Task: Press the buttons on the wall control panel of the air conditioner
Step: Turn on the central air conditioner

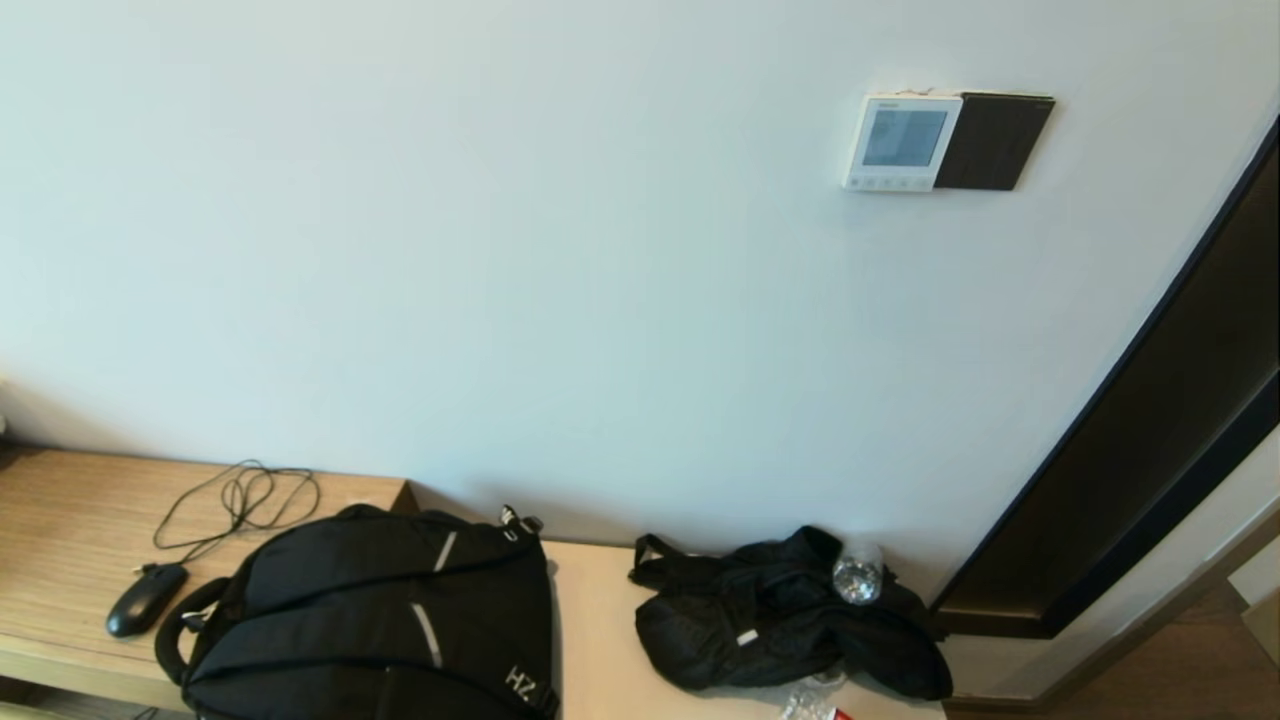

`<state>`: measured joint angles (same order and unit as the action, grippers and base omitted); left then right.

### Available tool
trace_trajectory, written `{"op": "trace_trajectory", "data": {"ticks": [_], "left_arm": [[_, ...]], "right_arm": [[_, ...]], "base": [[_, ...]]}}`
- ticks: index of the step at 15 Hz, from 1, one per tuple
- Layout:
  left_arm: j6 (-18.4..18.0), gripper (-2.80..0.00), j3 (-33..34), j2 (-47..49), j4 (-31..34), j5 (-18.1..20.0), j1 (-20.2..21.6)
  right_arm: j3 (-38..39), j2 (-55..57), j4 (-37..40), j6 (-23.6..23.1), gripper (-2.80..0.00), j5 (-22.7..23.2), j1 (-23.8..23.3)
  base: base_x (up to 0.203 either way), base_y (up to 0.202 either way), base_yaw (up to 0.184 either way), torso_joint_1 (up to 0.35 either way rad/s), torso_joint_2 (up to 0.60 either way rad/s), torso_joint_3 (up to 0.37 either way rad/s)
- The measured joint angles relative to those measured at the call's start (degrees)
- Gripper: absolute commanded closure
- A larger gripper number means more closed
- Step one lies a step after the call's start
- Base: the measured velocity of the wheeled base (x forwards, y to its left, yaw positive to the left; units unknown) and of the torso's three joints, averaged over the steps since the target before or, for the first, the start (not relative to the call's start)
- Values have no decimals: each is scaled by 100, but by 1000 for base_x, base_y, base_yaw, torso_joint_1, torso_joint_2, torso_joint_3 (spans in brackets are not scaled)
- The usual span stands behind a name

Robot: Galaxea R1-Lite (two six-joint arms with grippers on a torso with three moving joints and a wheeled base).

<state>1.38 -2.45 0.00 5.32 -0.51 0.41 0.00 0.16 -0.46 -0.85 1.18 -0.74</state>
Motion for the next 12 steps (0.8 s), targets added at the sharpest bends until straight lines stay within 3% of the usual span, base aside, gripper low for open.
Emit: {"op": "trace_trajectory", "data": {"ticks": [12], "left_arm": [[-1, 0, 0, 0, 0, 2, 0]], "right_arm": [[0, 0, 5, -11, 0, 2, 11]], "base": [[0, 0, 0, 0, 0, 0]]}}
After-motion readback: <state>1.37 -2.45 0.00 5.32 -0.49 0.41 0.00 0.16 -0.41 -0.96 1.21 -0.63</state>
